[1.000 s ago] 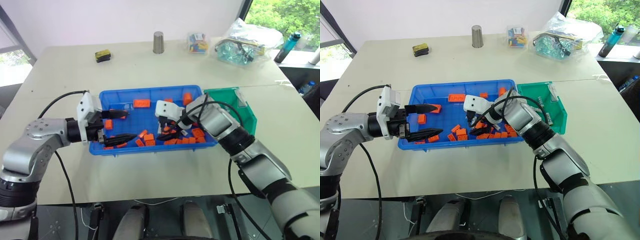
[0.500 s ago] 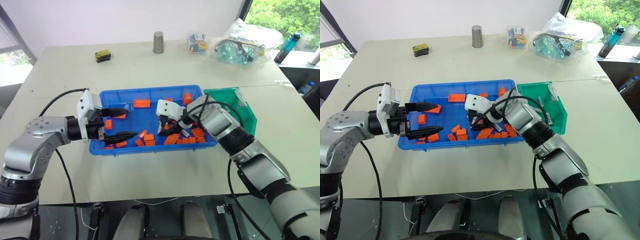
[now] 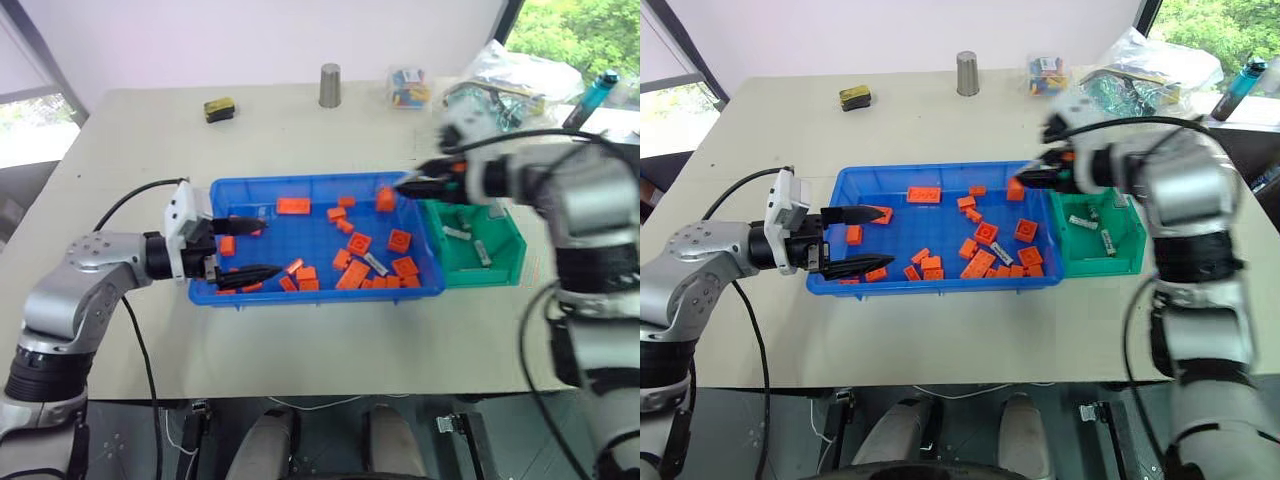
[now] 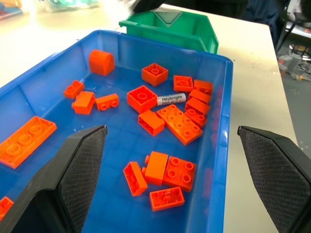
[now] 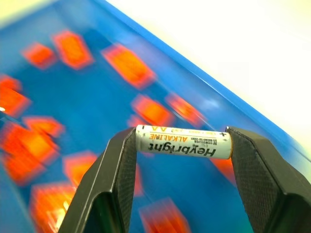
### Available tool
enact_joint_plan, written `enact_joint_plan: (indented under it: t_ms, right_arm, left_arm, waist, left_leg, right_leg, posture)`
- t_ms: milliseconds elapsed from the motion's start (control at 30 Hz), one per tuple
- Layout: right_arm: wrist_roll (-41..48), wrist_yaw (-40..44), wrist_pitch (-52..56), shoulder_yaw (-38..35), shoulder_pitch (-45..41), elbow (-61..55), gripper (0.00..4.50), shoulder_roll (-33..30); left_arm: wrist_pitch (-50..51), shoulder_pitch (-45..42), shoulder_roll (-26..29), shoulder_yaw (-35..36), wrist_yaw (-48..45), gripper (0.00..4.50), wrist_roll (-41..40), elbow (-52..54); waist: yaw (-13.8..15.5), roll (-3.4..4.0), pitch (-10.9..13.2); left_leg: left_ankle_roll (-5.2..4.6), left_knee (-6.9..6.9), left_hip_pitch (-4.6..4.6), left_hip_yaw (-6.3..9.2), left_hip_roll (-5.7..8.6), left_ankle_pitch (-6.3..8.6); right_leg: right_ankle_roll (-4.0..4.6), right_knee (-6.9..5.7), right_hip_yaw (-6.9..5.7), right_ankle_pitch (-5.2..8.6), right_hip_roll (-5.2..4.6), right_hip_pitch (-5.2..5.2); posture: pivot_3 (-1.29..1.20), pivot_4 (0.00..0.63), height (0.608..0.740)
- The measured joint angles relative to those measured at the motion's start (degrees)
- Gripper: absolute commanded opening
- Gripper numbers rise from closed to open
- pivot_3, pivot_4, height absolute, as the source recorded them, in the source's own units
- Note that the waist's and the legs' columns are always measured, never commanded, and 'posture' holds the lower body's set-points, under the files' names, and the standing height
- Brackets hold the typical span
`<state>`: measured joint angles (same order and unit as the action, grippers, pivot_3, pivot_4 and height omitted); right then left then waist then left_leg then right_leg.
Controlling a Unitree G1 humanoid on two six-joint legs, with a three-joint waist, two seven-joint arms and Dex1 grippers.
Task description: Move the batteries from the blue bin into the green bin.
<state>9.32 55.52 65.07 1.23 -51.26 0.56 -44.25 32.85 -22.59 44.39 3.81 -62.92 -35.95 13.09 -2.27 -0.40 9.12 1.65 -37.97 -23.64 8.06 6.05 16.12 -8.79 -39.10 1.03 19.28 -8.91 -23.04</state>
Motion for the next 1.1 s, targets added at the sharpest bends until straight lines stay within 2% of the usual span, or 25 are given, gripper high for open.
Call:
enact_joint_plan:
  t_ms: [133,267,300,500,633,833,1100]
  right_arm:
    - [1.6,-0.9,2.0,-2.0,6.5,-3.2,2.22,-4.6]
    - [2.9,-2.8,1.6,-2.4,10.9,-5.3,4.29,-5.7]
    - [2.8,-3.5,0.7,-2.1,11.4,-5.2,4.46,-5.7]
    - [2.2,-2.6,-7.3,2.4,6.2,-2.4,4.46,-5.9]
    - [3.4,-0.8,-7.8,5.8,1.7,-4.2,4.46,-3.8]
    - [5.0,1.0,-6.9,14.2,4.4,-10.0,4.46,-0.1]
    - [3.8,1.2,-10.5,19.4,7.6,-10.4,4.46,0.5]
  left_arm:
    - [-0.8,-1.1,-0.2,-0.8,-1.0,4.50,0.5,-1.1]
    - [-1.2,-2.1,-0.6,-1.0,-1.3,4.50,0.6,-2.2]
    - [-1.3,-2.1,-0.8,-1.0,-1.4,4.50,0.8,-2.3]
    - [-1.3,-2.4,-1.0,-1.1,-1.7,4.50,1.0,-2.3]
    - [-1.3,-2.2,-1.0,-1.0,-1.6,4.50,1.0,-1.9]
    - [-1.2,-0.1,-0.9,-0.7,-0.5,4.50,0.9,-0.3]
    - [-0.7,0.5,-0.6,0.0,0.4,4.50,0.4,0.9]
  waist:
    - [-0.9,0.01,0.0]
    - [-1.1,0.01,0.0]
    - [-1.0,0.01,0.0]
    - [-1.1,0.02,0.0]
    - [-1.1,0.01,0.0]
    - [-0.3,0.00,0.0]
    - [-0.3,-0.01,0.0]
  left_leg:
    - [0.00,0.07,0.00,-0.17,-0.13,0.00]
    - [0.00,0.05,0.00,-0.16,-0.13,0.00]
    - [0.00,0.05,0.00,-0.16,-0.11,0.00]
    - [0.00,0.05,0.00,-0.15,-0.12,0.00]
    - [0.00,0.04,0.00,-0.09,-0.13,0.00]
    - [0.00,-0.02,-0.01,-0.06,-0.09,0.00]
    - [0.00,-0.05,-0.03,-0.02,-0.07,0.00]
  right_leg:
    - [0.00,-0.02,0.03,0.00,0.06,-0.10]
    - [0.00,-0.03,0.03,0.00,0.05,-0.09]
    - [0.00,-0.03,0.03,0.00,0.04,-0.09]
    - [0.00,-0.02,0.03,0.00,0.05,-0.10]
    - [0.00,-0.01,0.01,0.00,0.07,-0.07]
    - [0.00,-0.02,0.02,0.00,0.04,-0.06]
    - [-0.01,-0.02,0.01,0.00,0.04,-0.06]
  posture:
    - [0.00,0.150,0.727]
    - [0.00,0.150,0.727]
    - [0.00,0.150,0.727]
    - [0.00,0.150,0.727]
    - [0.00,0.150,0.727]
    - [0.00,0.150,0.727]
    - [0.00,0.150,0.727]
